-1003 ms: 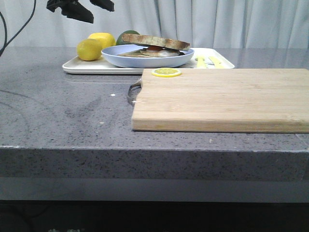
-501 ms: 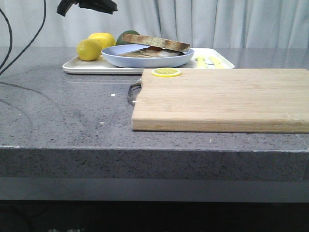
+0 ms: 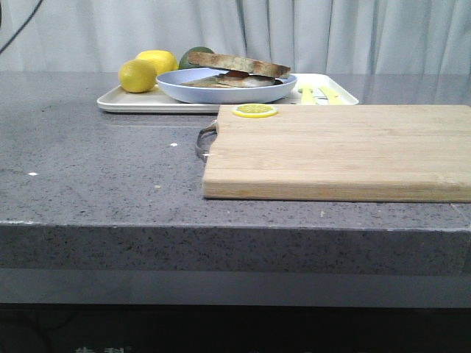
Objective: Place bread and move sandwich to tray
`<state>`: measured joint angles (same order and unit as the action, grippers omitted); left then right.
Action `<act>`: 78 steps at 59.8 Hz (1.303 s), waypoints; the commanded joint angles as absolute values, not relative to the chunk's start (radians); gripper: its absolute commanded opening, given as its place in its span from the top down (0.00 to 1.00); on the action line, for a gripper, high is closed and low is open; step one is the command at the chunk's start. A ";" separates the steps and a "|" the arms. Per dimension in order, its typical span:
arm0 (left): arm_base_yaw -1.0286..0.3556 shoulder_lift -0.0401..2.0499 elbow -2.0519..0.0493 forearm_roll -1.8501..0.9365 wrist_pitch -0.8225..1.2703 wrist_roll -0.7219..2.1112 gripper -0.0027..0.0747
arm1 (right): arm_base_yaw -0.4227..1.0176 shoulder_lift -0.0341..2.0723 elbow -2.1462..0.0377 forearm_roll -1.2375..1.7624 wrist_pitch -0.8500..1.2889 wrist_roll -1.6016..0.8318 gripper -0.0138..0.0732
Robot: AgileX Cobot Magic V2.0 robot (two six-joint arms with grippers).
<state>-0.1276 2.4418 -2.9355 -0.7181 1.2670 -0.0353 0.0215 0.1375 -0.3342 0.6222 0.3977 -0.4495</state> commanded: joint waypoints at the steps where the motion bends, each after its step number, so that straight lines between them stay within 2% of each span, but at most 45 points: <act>1: -0.152 2.341 -3.045 -0.702 1.257 -0.066 0.99 | 0.022 0.148 -0.361 0.639 0.339 -0.454 0.91; 8: -0.192 2.305 -3.025 -0.593 1.257 -0.080 0.99 | 0.022 0.148 -0.361 0.639 0.340 -0.454 0.91; 15: -0.221 2.231 -2.914 -0.518 1.257 -0.080 0.99 | 0.022 0.148 -0.361 0.639 0.340 -0.454 0.91; 38: -0.239 1.856 -2.206 -0.169 1.257 -0.039 0.99 | 0.022 0.148 -0.361 0.639 0.342 -0.454 0.91; 48: -0.237 1.738 -2.020 0.008 1.248 -0.033 0.99 | 0.022 0.148 -0.361 0.639 0.343 -0.454 0.91; 64: -0.144 1.580 -1.790 0.035 1.186 -0.043 0.99 | 0.022 0.148 -0.361 0.639 0.354 -0.454 0.91; 78: -0.018 1.363 -1.442 0.017 1.010 -0.047 0.99 | 0.022 0.148 -0.361 0.639 0.354 -0.454 0.91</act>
